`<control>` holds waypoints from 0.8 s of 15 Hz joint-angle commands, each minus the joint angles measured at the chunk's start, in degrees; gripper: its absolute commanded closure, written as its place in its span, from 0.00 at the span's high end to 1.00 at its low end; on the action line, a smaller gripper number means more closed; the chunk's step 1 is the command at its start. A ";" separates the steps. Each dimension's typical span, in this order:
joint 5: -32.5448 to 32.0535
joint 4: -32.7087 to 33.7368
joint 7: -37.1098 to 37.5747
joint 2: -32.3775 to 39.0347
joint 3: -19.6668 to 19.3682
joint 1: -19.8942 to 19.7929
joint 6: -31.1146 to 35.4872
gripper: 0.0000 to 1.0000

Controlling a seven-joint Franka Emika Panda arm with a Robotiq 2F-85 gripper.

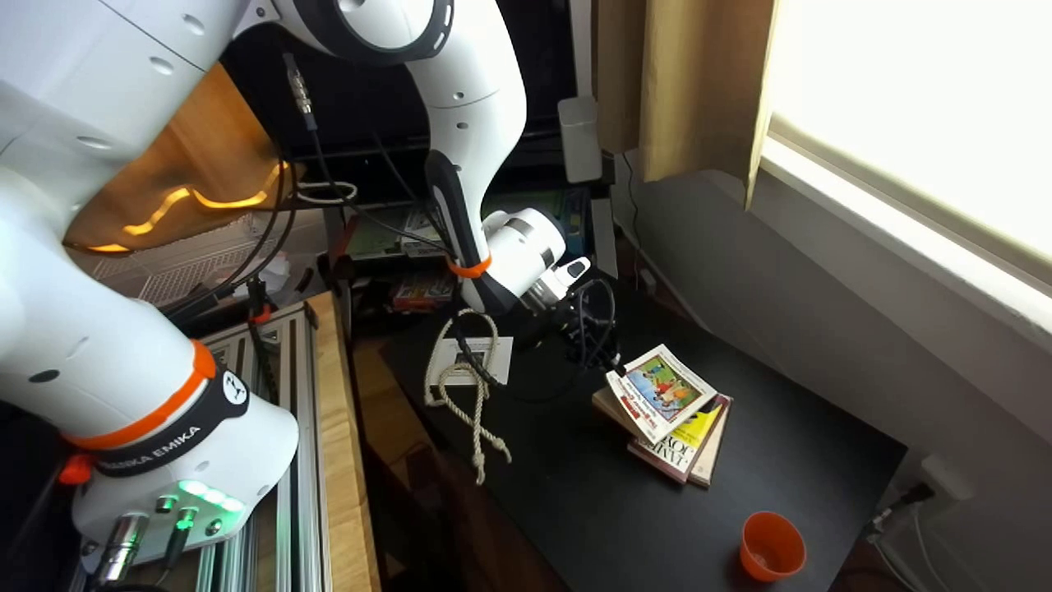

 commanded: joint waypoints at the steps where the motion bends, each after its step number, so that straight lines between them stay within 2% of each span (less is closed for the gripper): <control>1: -1.38 0.09 -0.38 0.12 2.57 -2.59 -1.93 0.06; 2: -1.37 0.11 -0.37 0.14 2.59 -2.60 -1.93 0.06; 3: -1.37 0.13 -0.36 0.14 2.61 -2.60 -1.92 0.02; 9: -2.43 0.31 -1.10 0.91 3.28 -4.65 -0.65 0.02; 12: -5.42 0.17 0.34 1.30 2.77 -5.23 -0.68 0.02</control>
